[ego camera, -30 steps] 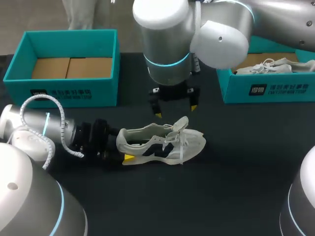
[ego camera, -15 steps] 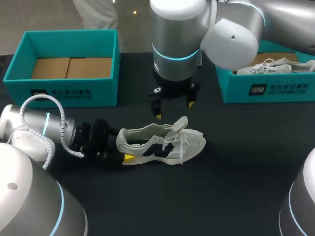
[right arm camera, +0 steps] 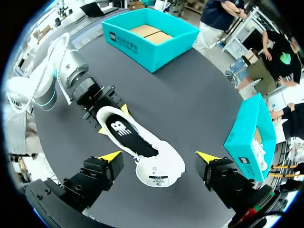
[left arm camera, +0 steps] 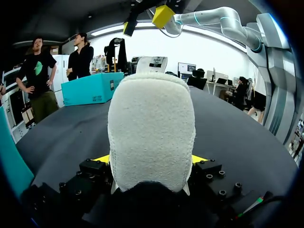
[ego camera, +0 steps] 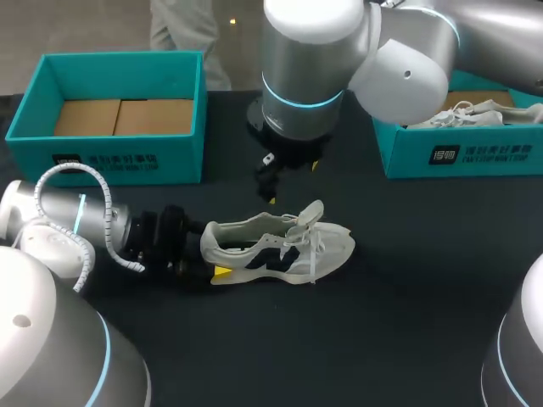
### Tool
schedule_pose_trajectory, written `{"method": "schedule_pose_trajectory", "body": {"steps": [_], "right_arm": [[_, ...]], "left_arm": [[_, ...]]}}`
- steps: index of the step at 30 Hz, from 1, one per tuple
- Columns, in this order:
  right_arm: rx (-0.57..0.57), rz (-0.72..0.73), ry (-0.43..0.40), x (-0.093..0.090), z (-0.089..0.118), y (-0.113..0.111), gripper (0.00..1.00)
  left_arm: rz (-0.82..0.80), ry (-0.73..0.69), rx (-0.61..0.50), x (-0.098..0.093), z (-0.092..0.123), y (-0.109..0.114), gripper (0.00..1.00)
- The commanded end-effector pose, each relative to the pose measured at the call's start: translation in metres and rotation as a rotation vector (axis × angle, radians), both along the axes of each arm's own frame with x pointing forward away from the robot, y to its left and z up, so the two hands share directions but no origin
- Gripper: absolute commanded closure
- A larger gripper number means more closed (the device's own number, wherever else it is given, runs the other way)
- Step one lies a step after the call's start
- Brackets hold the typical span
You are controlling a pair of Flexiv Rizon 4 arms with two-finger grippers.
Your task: Take the shoe out of the shoebox, open the shoe tongue, remove and reinsert the insole, then place the shoe into the shoebox
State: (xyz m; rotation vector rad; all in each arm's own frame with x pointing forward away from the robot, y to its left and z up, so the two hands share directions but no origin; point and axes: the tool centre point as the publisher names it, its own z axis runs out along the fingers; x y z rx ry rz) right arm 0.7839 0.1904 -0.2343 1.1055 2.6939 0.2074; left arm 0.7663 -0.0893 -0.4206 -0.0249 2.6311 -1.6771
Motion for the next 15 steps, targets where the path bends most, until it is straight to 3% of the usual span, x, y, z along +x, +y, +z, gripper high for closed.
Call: {"method": "schedule_pose_trajectory", "body": {"steps": [1,4,6,15], "right_arm": [[-0.067,0.523,0.038,0.0052,-0.0005,0.0026,0.0],[-0.098,0.557,0.063,0.0066,0.0009,0.0061,0.0],[-0.138,0.491,0.11,0.0071,-0.0002,0.0024,0.0],[-0.138,0.491,0.11,0.0071,-0.0002,0.0024,0.0]], "left_arm": [[0.0,0.0,0.004,0.001,-0.0017,0.0001,1.0],[0.0,0.0,0.004,0.001,-0.0017,0.0001,1.0],[0.0,0.0,0.004,0.001,-0.0017,0.0001,1.0],[0.0,0.0,0.004,0.001,-0.0017,0.0001,1.0]]}}
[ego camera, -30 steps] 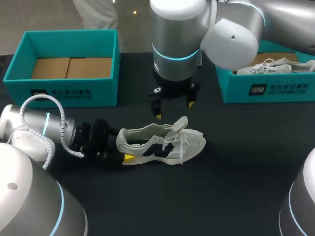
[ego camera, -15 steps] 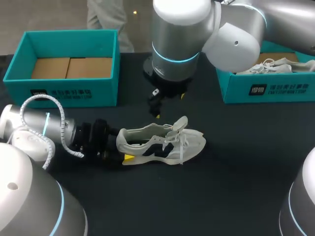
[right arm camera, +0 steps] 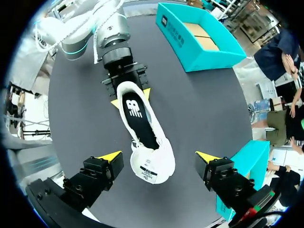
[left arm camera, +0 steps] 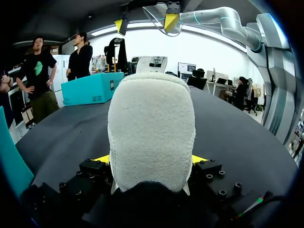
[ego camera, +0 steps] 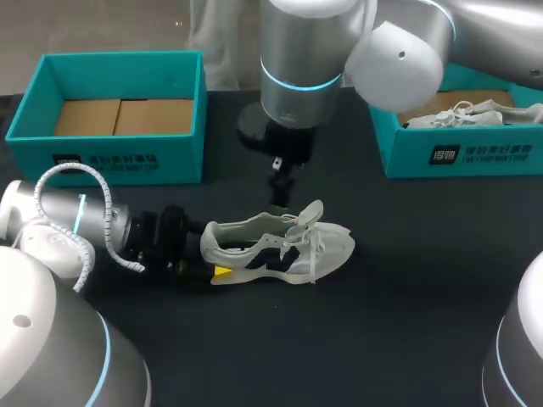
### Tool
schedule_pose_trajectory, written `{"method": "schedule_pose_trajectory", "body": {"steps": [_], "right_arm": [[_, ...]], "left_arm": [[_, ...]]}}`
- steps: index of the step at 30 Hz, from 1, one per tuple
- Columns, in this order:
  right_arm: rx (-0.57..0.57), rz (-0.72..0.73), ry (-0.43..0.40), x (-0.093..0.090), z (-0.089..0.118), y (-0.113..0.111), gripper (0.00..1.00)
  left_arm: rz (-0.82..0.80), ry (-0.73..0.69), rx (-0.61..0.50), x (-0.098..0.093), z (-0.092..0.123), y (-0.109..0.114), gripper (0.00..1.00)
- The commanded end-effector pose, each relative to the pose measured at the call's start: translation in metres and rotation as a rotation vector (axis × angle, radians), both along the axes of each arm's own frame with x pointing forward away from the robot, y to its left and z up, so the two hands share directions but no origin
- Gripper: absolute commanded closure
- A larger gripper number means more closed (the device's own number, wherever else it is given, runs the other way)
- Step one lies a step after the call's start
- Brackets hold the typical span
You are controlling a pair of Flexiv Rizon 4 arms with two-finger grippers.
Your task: Take the shoe out of the shoebox, open the shoe tongue, remove and reinsert the insole, then place the shoe into the shoebox
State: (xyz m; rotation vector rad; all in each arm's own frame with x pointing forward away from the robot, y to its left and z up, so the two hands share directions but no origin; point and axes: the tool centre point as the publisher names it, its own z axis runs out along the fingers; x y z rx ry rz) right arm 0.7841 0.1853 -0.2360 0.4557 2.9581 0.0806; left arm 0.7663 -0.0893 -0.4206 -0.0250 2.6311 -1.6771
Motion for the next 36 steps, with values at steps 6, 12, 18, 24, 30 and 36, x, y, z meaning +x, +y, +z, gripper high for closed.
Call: {"method": "schedule_pose_trajectory", "body": {"steps": [6,12,18,24,30,36], "right_arm": [[0.007,0.036,-0.022,0.01,-0.003,0.009,0.0],[0.048,0.083,-0.048,0.015,-0.014,0.021,0.7],[0.015,0.131,-0.005,0.014,-0.02,0.031,1.0],[0.015,0.131,-0.005,0.014,-0.02,0.031,1.0],[0.015,0.131,-0.005,0.014,-0.02,0.031,1.0],[0.013,0.167,0.012,0.015,-0.038,0.042,1.0]], "left_arm": [[0.0,0.0,0.004,0.001,-0.002,0.0,1.0],[0.0,0.0,0.004,0.001,-0.002,0.0,1.0],[0.0,0.0,0.004,0.001,-0.002,0.0,1.0],[0.0,0.0,0.004,0.001,-0.002,0.0,1.0],[0.0,0.0,0.004,0.001,-0.002,0.0,1.0],[0.0,0.0,0.004,0.001,-0.002,0.0,1.0]]}}
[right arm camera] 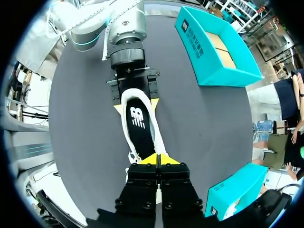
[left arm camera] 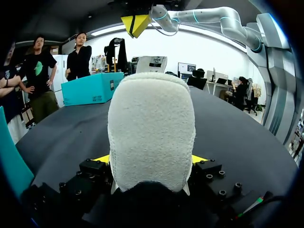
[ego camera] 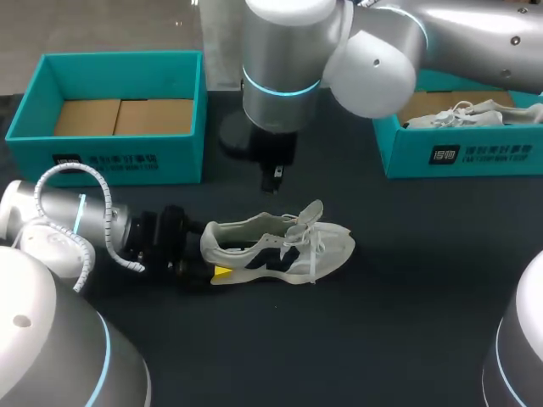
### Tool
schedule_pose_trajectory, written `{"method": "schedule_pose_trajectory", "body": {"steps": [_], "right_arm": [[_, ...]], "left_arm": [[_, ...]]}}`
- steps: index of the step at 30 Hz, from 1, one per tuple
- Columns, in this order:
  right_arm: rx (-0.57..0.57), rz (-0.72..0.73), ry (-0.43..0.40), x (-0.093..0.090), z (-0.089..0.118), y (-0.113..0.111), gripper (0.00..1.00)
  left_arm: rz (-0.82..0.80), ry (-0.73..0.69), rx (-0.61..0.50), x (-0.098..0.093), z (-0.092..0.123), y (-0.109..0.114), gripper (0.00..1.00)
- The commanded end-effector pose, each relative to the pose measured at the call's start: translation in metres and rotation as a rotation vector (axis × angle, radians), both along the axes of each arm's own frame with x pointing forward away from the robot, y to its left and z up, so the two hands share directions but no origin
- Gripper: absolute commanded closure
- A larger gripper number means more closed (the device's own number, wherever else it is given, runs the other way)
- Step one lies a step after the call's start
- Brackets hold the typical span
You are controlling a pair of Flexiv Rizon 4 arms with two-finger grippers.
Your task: Take the shoe out of the shoebox, open the shoe tongue, remove and reinsert the insole, then place the shoe into the shoebox
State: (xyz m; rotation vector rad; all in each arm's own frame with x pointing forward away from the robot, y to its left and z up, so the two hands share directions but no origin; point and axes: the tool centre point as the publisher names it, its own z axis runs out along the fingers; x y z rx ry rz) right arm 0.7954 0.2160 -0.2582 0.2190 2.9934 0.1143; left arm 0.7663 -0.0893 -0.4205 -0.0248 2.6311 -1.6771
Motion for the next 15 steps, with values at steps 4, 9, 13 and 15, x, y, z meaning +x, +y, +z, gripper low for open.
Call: {"method": "schedule_pose_trajectory", "body": {"steps": [4,9,13,15], "right_arm": [[-0.004,0.011,0.012,-0.001,-0.032,0.017,1.0],[0.002,0.022,0.032,-0.006,-0.05,0.021,1.0],[-0.003,0.04,0.046,-0.009,-0.06,0.024,1.0],[-0.006,0.041,0.051,-0.01,-0.063,0.025,1.0]], "left_arm": [[0.0,0.0,0.004,0.001,-0.002,0.0,1.0],[0.0,0.0,0.004,0.001,-0.002,0.0,1.0],[0.0,0.0,0.004,0.001,-0.002,0.0,1.0],[0.0,0.0,0.004,0.001,-0.002,0.0,1.0]]}}
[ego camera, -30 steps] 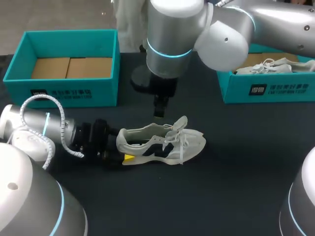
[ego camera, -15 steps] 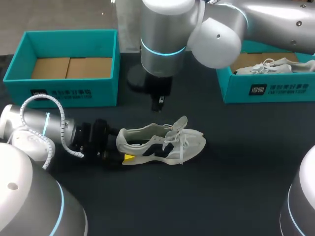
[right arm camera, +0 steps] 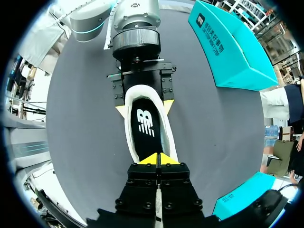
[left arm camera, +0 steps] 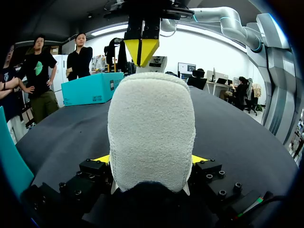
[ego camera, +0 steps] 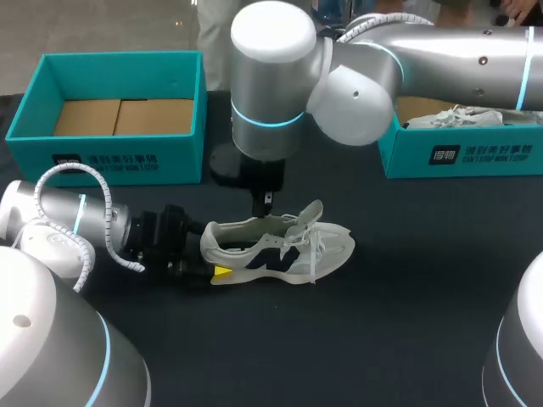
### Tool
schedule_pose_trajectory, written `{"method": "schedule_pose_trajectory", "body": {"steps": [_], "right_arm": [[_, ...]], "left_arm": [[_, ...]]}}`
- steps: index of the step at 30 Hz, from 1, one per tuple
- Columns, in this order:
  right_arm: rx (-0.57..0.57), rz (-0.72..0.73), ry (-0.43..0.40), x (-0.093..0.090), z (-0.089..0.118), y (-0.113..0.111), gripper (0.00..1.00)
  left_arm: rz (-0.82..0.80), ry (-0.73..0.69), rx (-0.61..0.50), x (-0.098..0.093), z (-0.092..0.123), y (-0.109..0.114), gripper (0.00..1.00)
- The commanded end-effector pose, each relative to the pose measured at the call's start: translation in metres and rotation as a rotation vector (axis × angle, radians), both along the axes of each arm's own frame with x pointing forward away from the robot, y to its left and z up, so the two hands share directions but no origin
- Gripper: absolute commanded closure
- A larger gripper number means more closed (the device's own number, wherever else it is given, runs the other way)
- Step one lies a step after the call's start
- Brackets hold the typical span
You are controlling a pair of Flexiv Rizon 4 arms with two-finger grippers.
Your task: Take the shoe out of the shoebox, open the shoe tongue, remove and reinsert the insole, then place the shoe into the shoebox
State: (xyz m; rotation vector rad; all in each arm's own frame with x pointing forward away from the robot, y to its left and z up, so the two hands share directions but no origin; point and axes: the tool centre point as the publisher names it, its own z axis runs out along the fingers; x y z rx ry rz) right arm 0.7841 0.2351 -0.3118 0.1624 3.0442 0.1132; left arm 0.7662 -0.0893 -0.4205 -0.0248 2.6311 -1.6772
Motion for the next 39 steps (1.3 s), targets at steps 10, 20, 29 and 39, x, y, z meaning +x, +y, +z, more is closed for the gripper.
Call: {"method": "schedule_pose_trajectory", "body": {"steps": [10,20,29,39], "right_arm": [[-0.046,0.039,0.031,-0.001,-0.032,0.003,1.0],[-0.058,0.045,0.055,-0.002,-0.052,-0.004,1.0],[-0.05,0.033,0.094,-0.013,-0.066,-0.009,1.0],[-0.054,0.036,0.088,0.004,-0.08,-0.012,1.0]], "left_arm": [[0.0,0.0,0.004,0.001,-0.002,0.0,1.0],[0.0,0.0,0.004,0.001,-0.002,0.0,1.0],[0.0,0.0,0.004,0.001,-0.002,0.0,1.0],[0.0,0.0,0.004,0.001,-0.002,0.0,1.0]]}}
